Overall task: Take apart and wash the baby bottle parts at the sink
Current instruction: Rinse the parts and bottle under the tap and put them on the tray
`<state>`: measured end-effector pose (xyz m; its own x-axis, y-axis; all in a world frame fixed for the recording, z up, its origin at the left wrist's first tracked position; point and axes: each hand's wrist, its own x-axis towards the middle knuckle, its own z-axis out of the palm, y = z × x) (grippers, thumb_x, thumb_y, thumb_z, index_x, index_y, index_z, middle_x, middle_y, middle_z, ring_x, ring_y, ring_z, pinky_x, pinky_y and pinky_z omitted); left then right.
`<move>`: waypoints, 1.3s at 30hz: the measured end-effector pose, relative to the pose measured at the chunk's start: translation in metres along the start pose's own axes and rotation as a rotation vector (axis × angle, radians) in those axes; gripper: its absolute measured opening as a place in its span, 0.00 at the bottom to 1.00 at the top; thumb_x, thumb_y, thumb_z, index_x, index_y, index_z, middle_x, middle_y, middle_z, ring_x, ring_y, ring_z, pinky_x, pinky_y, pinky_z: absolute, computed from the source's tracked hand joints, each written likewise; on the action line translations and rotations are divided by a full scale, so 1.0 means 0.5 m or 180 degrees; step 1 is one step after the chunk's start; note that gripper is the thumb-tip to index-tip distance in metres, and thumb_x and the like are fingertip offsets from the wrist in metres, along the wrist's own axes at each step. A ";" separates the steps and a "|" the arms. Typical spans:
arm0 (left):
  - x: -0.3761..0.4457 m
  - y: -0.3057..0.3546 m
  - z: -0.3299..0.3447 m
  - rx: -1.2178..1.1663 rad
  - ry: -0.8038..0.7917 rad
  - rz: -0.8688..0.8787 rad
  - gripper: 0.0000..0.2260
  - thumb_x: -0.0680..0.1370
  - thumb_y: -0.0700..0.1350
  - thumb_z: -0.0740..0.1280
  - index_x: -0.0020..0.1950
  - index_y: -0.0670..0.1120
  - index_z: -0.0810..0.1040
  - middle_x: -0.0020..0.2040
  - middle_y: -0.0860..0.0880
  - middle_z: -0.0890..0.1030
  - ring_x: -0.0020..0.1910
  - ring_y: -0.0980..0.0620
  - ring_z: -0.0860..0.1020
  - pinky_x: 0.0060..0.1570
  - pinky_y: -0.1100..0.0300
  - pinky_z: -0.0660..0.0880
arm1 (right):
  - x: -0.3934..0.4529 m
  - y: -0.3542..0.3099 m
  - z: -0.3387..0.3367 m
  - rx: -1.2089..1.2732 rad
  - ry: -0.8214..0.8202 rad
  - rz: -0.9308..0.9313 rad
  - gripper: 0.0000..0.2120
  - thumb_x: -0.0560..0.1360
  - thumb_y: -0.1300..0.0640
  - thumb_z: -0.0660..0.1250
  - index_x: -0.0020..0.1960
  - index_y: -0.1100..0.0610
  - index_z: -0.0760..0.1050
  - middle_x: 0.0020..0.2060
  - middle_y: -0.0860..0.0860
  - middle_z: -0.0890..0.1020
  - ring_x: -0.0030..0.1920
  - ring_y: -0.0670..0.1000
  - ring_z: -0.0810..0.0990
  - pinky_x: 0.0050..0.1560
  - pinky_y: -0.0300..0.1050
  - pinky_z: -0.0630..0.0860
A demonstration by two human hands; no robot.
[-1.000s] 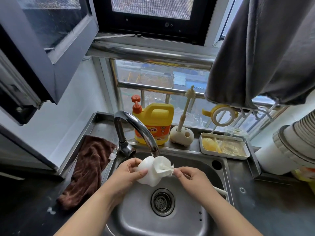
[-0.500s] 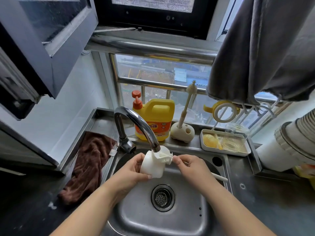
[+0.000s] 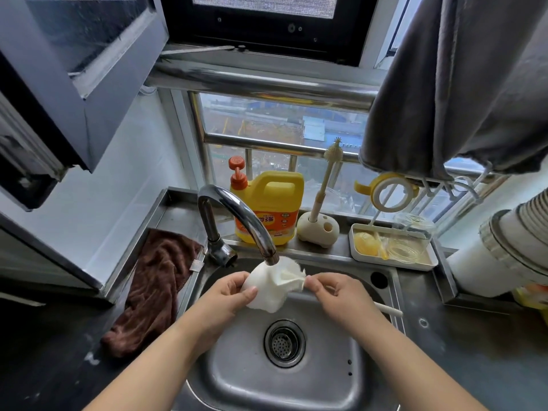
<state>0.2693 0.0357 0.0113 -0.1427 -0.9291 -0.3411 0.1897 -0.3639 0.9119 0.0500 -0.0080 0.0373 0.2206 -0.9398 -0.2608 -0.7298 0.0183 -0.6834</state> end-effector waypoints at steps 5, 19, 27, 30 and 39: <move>-0.002 0.007 0.004 0.0015 -0.0091 0.0149 0.17 0.71 0.45 0.67 0.57 0.38 0.76 0.46 0.45 0.80 0.46 0.51 0.76 0.48 0.63 0.72 | 0.015 -0.021 0.002 0.0150 0.0115 0.0096 0.13 0.78 0.44 0.61 0.51 0.48 0.82 0.43 0.44 0.82 0.48 0.45 0.79 0.47 0.41 0.72; 0.007 0.020 0.003 -0.0141 0.0215 -0.0074 0.07 0.76 0.45 0.68 0.45 0.42 0.75 0.37 0.47 0.78 0.34 0.55 0.74 0.34 0.66 0.71 | 0.005 -0.018 0.002 -0.0094 0.0010 0.0143 0.12 0.78 0.44 0.61 0.52 0.46 0.82 0.44 0.43 0.83 0.50 0.44 0.79 0.53 0.43 0.74; 0.013 0.021 -0.001 -0.0458 0.0339 -0.0356 0.07 0.80 0.36 0.59 0.45 0.39 0.74 0.36 0.44 0.78 0.36 0.50 0.73 0.37 0.61 0.71 | 0.001 -0.035 0.025 0.0033 0.0189 0.0272 0.13 0.78 0.45 0.61 0.53 0.48 0.81 0.43 0.44 0.82 0.51 0.46 0.79 0.53 0.43 0.74; 0.022 0.030 -0.011 -0.0510 0.0406 -0.0429 0.07 0.80 0.36 0.58 0.46 0.38 0.74 0.38 0.42 0.77 0.35 0.50 0.74 0.33 0.62 0.73 | -0.001 -0.031 0.025 0.0046 0.0122 0.0403 0.13 0.79 0.45 0.61 0.53 0.49 0.81 0.46 0.46 0.83 0.51 0.47 0.79 0.51 0.42 0.73; 0.044 0.029 -0.018 -0.0465 0.0299 -0.0585 0.08 0.79 0.40 0.62 0.45 0.38 0.77 0.38 0.43 0.80 0.36 0.50 0.75 0.30 0.64 0.74 | 0.003 -0.036 0.040 -0.0053 0.0221 0.0588 0.14 0.79 0.44 0.60 0.53 0.48 0.81 0.45 0.46 0.83 0.49 0.47 0.79 0.50 0.43 0.74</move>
<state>0.2780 0.0095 0.0152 -0.0981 -0.8460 -0.5241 0.3082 -0.5266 0.7923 0.0765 -0.0027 0.0356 0.0372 -0.9423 -0.3327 -0.7646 0.1875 -0.6167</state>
